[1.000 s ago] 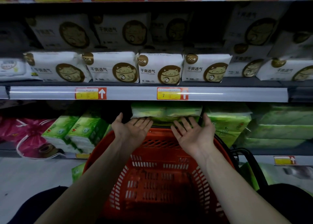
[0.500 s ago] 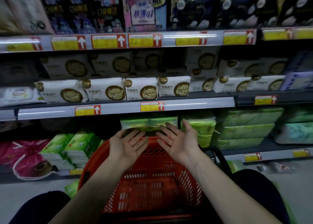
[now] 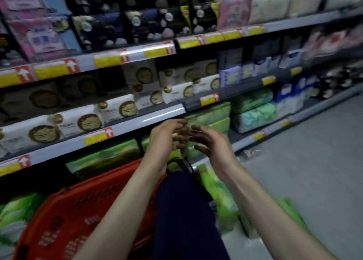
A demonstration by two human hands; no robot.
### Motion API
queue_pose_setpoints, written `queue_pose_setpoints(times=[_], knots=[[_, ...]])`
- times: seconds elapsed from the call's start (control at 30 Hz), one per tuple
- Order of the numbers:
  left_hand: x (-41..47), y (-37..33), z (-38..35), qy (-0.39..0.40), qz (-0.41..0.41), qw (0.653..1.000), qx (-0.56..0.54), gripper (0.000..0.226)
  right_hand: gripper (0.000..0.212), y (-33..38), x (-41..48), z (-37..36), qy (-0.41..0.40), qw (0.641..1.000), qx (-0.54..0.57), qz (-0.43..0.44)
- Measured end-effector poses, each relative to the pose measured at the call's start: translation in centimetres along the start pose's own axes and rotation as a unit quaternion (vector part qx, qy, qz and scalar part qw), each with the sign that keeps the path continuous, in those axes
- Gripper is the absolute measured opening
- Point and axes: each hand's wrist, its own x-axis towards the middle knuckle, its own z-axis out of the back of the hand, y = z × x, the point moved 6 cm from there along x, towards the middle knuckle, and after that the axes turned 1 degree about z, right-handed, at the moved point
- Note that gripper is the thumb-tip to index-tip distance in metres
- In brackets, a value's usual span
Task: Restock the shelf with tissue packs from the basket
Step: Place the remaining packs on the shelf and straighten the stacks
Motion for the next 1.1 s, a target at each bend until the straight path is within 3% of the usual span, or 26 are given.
queue_pose_setpoints(times=[0.13, 0.27, 0.4, 0.5, 0.57, 0.63, 0.8, 0.87, 1.0, 1.1], knots=[[0.2, 3.3, -9.9, 0.115, 0.02, 0.988, 0.104, 0.023, 0.03, -0.6, -1.3, 9.5, -0.078, 0.995, -0.058, -0.015], [0.5, 9.8, -19.4, 0.23, 0.068, 0.948, 0.209, 0.011, 0.025, -4.5, -3.1, 20.6, -0.18, 0.978, -0.061, -0.081], [1.8, 18.0, -24.5, 0.251, 0.157, 0.911, 0.288, 0.027, 0.017, -10.6, -6.0, 30.3, -0.282, 0.943, -0.068, -0.162], [2.5, 24.4, -25.3, 0.238, 0.226, 0.886, 0.328, 0.034, 0.017, -15.1, -8.6, 35.7, -0.326, 0.911, -0.157, -0.199], [2.3, 28.4, -25.2, 0.229, 0.272, 0.867, 0.348, 0.03, 0.023, -17.8, -9.9, 38.3, -0.323, 0.886, -0.241, -0.231], [1.8, 32.3, -25.1, 0.214, 0.304, 0.857, 0.355, 0.018, 0.048, -20.0, -10.8, 40.9, -0.314, 0.842, -0.341, -0.274], [-1.7, 41.9, -24.9, 0.225, 0.436, 0.817, 0.304, 0.014, 0.092, -24.4, -11.6, 45.6, -0.224, 0.767, -0.493, -0.344], [-3.6, 44.9, -25.1, 0.242, 0.476, 0.796, 0.284, 0.03, 0.106, -26.2, -12.0, 46.2, -0.161, 0.73, -0.546, -0.378], [-6.4, 48.3, -25.9, 0.275, 0.522, 0.771, 0.24, 0.034, 0.11, -29.9, -12.7, 45.6, -0.109, 0.697, -0.608, -0.364], [-6.6, 49.4, -26.4, 0.274, 0.533, 0.778, 0.19, 0.046, 0.091, -31.3, -13.1, 45.1, -0.144, 0.688, -0.641, -0.309]])
